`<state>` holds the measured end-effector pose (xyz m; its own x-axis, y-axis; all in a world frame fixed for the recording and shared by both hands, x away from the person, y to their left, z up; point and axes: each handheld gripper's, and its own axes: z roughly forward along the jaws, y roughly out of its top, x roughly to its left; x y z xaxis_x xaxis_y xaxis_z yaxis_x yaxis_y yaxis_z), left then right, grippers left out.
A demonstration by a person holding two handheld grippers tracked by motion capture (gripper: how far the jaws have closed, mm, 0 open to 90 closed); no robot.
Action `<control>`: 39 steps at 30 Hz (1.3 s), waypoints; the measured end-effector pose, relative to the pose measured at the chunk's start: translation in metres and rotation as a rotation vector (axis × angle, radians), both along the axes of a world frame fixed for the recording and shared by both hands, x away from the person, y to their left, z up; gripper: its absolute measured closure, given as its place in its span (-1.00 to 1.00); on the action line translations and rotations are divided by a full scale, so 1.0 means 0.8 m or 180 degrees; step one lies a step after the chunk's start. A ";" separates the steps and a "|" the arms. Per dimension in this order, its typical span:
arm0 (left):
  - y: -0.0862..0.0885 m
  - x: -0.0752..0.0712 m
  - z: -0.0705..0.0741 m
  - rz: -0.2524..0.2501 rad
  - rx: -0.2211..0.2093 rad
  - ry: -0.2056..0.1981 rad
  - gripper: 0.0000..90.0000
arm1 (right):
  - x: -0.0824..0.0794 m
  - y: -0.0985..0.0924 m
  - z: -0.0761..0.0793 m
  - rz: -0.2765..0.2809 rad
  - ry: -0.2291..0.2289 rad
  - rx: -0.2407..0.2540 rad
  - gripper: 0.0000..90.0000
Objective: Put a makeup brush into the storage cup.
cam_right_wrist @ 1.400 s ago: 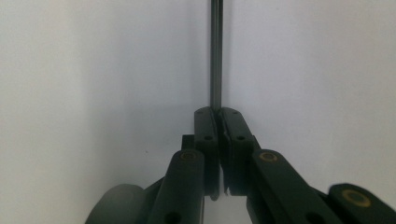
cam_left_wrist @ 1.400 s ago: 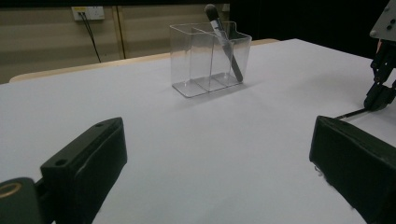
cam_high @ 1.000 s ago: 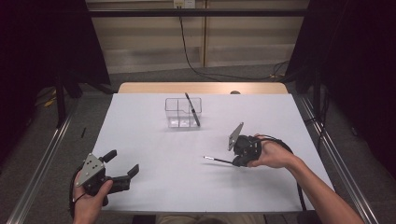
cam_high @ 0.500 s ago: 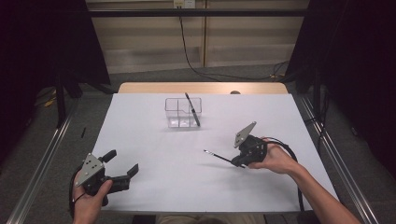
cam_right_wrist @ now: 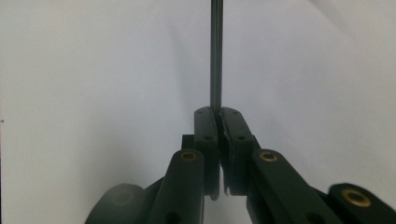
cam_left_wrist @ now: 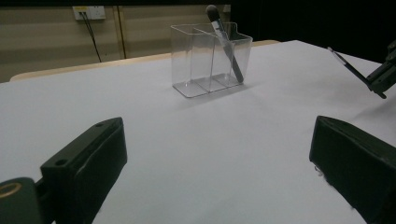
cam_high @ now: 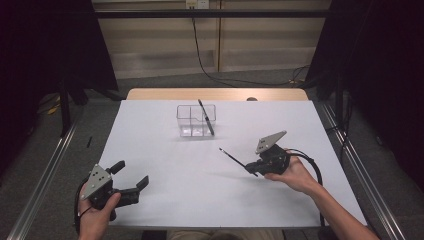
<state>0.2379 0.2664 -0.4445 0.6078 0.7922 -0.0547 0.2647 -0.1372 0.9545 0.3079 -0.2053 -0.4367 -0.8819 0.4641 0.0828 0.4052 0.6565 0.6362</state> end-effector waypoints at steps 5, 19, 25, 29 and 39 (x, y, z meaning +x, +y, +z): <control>0.000 0.000 0.000 0.0005 -0.0018 0.0006 -0.91 | -0.005 -0.004 0.000 -0.0131 -0.0040 0.0176 0.92; 0.001 0.000 0.002 -0.0013 -0.0017 -0.0004 -0.91 | -0.019 -0.016 -0.008 -0.0418 -0.0206 0.0625 0.92; 0.001 -0.001 0.002 -0.0016 -0.0014 -0.0010 -0.91 | -0.020 -0.015 -0.009 -0.0449 -0.0218 0.0783 0.92; 0.002 -0.003 0.003 -0.0009 -0.0039 -0.0011 -0.91 | -0.021 -0.014 -0.012 -0.0463 -0.0214 0.0859 0.92; 0.002 -0.004 0.003 -0.0016 -0.0035 -0.0018 -0.91 | -0.027 -0.017 -0.007 -0.0485 -0.0406 0.1253 0.92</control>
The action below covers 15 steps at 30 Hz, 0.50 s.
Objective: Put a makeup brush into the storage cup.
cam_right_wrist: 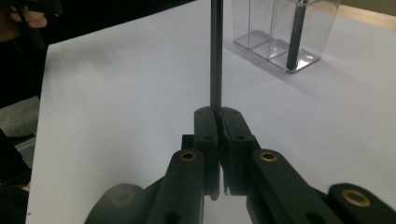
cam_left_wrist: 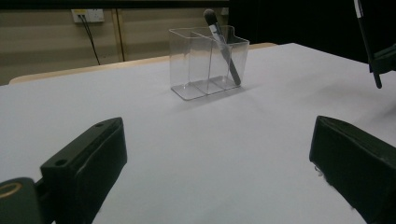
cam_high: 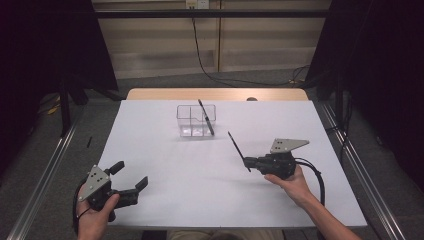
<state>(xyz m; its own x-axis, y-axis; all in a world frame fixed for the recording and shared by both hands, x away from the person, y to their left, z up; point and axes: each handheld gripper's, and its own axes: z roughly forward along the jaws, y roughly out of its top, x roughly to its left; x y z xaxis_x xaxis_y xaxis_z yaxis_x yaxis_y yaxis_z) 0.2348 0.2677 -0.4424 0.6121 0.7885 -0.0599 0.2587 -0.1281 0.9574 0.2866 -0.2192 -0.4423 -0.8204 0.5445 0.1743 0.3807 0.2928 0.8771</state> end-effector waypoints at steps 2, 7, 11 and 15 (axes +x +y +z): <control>0.000 0.000 0.000 0.0003 -0.0012 0.0004 -0.91 | -0.001 -0.001 0.001 -0.0048 -0.0046 0.0043 0.92; -0.004 0.000 0.000 -0.0058 0.0033 -0.0017 -0.91 | -0.004 -0.003 0.003 -0.0102 -0.0091 0.0129 0.92; -0.008 -0.001 0.002 -0.0093 -0.0005 -0.0018 -0.91 | -0.007 -0.002 0.007 -0.0103 -0.0128 0.0211 0.92; -0.008 0.000 0.003 -0.0085 -0.0029 -0.0024 -0.92 | -0.009 -0.001 0.009 -0.0092 -0.0156 0.0253 0.92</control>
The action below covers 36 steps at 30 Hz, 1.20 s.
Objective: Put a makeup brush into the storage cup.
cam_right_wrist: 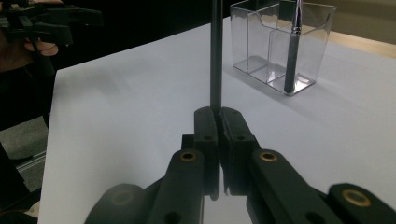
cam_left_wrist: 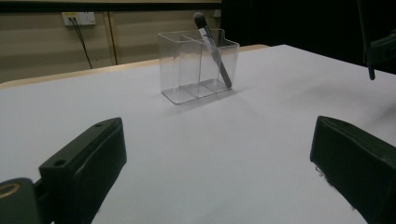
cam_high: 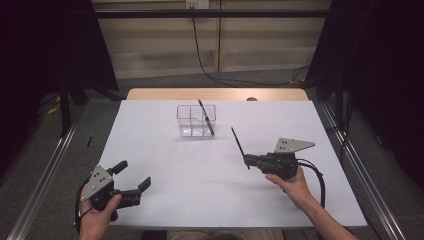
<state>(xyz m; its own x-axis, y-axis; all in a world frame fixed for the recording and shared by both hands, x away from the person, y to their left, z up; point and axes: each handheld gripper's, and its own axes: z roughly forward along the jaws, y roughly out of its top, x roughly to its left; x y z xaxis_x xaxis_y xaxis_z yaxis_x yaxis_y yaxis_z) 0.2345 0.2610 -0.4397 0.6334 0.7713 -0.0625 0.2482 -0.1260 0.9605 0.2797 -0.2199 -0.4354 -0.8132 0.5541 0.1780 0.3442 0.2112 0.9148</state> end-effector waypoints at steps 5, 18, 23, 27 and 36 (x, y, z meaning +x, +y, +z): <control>-0.006 0.000 0.003 -0.0100 -0.0016 -0.0030 -0.94 | -0.003 0.004 0.002 0.0068 -0.0031 0.0008 0.92; -0.028 0.004 0.006 -0.0284 0.0012 0.0011 -0.95 | -0.005 0.011 0.005 0.0126 -0.0063 0.0039 0.92; -0.035 0.006 0.007 -0.0338 -0.0004 0.0027 -0.95 | -0.007 0.017 0.006 0.0192 -0.0071 -0.0001 0.92; -0.044 0.007 0.011 -0.0384 0.0009 0.0009 -0.94 | -0.007 0.024 0.005 0.0242 -0.0053 0.0009 0.92; -0.066 0.011 0.024 -0.0546 0.0031 -0.0068 -0.95 | -0.008 0.030 0.006 0.0256 -0.0023 0.0066 0.92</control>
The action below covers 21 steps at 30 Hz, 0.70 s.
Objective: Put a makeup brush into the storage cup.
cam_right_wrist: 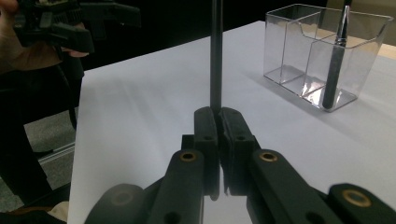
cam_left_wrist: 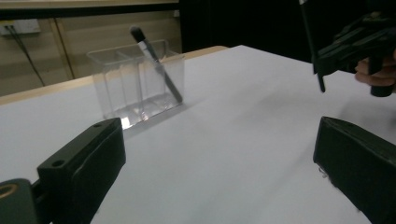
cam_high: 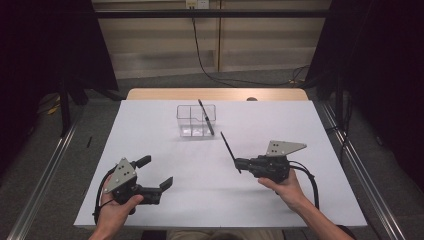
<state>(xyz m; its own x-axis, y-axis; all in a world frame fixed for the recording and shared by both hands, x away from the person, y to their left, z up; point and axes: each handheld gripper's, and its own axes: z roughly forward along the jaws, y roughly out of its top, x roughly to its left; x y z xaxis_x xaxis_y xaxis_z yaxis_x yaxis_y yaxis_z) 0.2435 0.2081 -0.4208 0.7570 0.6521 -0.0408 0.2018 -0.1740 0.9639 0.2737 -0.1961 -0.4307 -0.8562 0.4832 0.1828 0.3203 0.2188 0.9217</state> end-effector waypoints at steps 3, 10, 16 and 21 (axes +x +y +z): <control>-0.008 0.002 0.009 -0.0045 -0.0033 -0.0032 -0.95 | -0.002 0.004 0.000 0.0031 -0.0011 -0.0005 0.92; -0.041 0.012 0.016 -0.0224 -0.0005 -0.0101 -0.95 | -0.004 0.009 0.000 0.0069 -0.0001 0.0006 0.92; -0.070 0.021 0.017 -0.0395 0.0008 -0.0078 -0.95 | -0.003 0.009 -0.001 0.0064 0.0006 0.0004 0.92; -0.092 0.027 0.025 -0.0514 -0.0039 -0.0043 -0.94 | -0.003 0.009 -0.001 0.0061 0.0007 0.0018 0.92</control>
<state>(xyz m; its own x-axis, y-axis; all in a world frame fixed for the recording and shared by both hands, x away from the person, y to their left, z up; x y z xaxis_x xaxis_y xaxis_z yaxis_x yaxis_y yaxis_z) 0.2653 0.1343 -0.4008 0.8525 0.5214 -0.0372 0.1592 -0.1912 0.9686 0.2716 -0.1888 -0.4315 -0.8650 0.4655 0.1874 0.3181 0.2197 0.9222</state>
